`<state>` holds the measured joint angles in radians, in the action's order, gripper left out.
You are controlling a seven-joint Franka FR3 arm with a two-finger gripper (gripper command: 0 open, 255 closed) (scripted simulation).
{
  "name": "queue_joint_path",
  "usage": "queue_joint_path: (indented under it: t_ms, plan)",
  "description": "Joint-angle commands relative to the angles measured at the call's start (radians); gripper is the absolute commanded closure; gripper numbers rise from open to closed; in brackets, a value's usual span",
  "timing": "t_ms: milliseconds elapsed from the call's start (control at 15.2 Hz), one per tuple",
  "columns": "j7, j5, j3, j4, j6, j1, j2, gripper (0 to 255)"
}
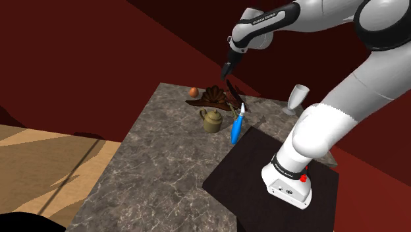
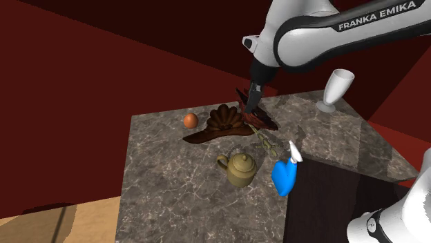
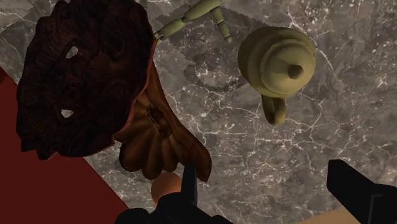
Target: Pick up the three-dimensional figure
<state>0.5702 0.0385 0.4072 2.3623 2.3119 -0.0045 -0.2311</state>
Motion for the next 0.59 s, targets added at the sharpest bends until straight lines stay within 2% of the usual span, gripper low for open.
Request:
queue_joint_path:
  t_ms: [0, 264, 528]
  plan:
    - [0.071, 0.058, 0.034, -0.041, 0.037, 0.012, 0.087, 0]
    - [0.227, 0.205, 0.077, -0.136, 0.077, 0.009, 0.259, 0]
    - [0.376, 0.359, 0.075, -0.257, 0.082, -0.035, 0.435, 0]
